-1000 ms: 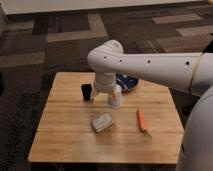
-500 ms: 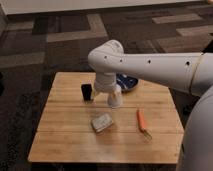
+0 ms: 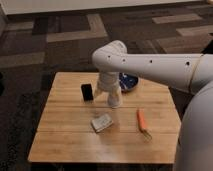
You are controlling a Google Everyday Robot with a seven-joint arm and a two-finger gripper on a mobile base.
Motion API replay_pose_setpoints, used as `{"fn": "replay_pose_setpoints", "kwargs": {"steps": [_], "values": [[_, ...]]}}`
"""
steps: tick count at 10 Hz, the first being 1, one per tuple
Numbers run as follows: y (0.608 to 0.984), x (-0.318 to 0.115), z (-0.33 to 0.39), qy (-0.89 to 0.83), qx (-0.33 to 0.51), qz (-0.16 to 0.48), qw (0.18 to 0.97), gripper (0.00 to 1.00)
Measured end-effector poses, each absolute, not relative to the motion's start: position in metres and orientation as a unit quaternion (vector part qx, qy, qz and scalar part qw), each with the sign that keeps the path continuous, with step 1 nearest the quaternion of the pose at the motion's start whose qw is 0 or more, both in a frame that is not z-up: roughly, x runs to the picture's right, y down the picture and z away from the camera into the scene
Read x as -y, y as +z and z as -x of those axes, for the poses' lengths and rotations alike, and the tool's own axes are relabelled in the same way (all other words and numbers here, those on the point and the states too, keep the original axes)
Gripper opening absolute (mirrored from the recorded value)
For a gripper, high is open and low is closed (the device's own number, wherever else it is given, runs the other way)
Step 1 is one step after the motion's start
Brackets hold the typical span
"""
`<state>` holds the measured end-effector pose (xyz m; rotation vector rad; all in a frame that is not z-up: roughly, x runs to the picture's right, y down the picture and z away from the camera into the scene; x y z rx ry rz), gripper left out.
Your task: Place the ceramic cup over the eraser
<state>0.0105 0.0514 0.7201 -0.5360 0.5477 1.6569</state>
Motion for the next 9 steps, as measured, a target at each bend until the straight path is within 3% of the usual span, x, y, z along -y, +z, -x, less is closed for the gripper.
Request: {"fn": "replay_pose_setpoints", "kwargs": {"steps": [9], "values": [[0.762, -0.011, -0.062, 0.726, -0.256, 0.203, 0.606, 0.65]]}}
